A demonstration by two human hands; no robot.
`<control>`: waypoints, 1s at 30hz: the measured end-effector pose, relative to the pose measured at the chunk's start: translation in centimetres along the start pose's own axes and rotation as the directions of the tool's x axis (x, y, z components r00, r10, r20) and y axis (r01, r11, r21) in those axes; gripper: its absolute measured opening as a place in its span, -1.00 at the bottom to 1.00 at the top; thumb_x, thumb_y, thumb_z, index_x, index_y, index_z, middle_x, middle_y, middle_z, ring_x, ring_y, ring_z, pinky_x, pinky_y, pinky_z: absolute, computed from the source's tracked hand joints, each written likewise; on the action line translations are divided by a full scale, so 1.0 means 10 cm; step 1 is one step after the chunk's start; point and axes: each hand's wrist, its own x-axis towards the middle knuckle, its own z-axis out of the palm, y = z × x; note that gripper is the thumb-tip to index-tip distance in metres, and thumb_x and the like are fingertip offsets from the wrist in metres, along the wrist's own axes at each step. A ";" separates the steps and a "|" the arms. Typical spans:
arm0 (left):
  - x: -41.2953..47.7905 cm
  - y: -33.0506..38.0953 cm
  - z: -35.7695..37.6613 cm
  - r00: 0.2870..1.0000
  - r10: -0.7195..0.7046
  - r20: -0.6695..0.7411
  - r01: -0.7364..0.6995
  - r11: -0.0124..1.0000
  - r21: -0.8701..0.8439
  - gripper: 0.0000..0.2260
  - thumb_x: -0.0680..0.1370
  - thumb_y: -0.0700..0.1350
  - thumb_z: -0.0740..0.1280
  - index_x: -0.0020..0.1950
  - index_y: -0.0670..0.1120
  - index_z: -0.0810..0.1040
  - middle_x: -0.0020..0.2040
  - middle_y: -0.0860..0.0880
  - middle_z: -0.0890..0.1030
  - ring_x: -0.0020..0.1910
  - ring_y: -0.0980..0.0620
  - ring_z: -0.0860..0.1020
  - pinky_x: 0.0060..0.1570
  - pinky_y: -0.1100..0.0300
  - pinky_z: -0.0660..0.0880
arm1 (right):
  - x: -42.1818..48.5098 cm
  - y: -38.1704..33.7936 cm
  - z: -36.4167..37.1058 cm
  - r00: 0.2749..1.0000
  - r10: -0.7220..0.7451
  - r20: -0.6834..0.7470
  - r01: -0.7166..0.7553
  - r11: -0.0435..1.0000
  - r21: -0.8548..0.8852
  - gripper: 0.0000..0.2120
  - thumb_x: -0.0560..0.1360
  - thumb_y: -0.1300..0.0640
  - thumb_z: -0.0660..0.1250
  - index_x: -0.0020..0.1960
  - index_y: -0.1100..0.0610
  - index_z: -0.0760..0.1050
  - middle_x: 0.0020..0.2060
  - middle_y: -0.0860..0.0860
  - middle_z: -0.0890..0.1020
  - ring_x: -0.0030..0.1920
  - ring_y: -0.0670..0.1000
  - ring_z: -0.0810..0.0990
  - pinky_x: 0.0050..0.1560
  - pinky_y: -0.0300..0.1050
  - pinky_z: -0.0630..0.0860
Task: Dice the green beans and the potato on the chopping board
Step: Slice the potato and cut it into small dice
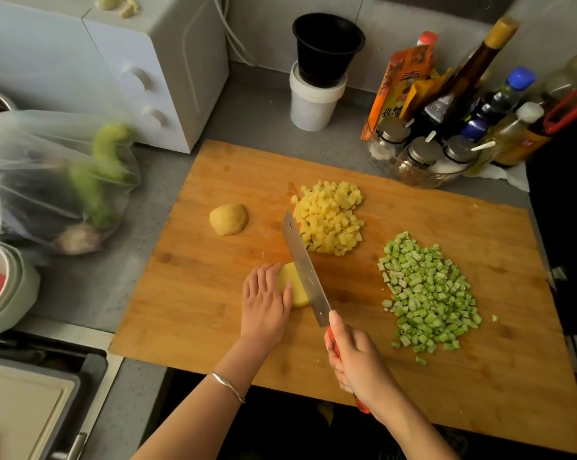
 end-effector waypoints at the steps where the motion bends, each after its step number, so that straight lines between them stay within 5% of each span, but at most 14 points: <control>1: 0.00 0.00 0.00 1.000 -0.003 0.003 0.003 1.000 0.002 -0.62 0.58 0.02 0.07 0.24 -0.18 0.43 0.10 -0.14 0.52 0.17 -0.09 0.33 0.25 0.07 0.19 | 0.01 0.00 0.00 1.000 0.000 -0.005 -0.001 1.000 -0.014 -0.51 0.53 -0.26 0.07 -0.28 0.16 0.30 -0.58 -0.01 0.23 -0.63 -0.06 0.16 -0.58 -0.28 0.10; 20: 0.02 -0.01 -0.03 0.993 -0.025 0.116 0.025 1.000 0.001 -0.60 0.58 0.01 0.03 0.28 -0.19 0.42 0.12 -0.17 0.50 0.18 -0.20 0.43 0.26 0.06 0.16 | 0.34 0.00 0.13 0.995 0.072 -0.062 -0.087 0.957 -0.277 -0.44 0.53 -0.34 -0.04 -0.38 0.09 0.25 -0.68 -0.11 0.28 -0.65 -0.13 0.23 -0.49 -0.19 0.19; 30: -0.02 -0.04 -0.14 0.986 -0.024 0.165 0.044 0.992 -0.115 -0.46 0.60 0.21 -0.07 0.37 -0.14 0.33 0.26 -0.10 0.42 0.31 -0.11 0.34 0.35 0.06 0.22 | 0.14 -0.15 0.08 0.999 0.023 -0.032 -0.026 0.995 -0.095 -0.50 0.59 -0.26 0.05 -0.31 0.12 0.27 -0.58 -0.05 0.21 -0.61 -0.06 0.15 -0.57 -0.27 0.10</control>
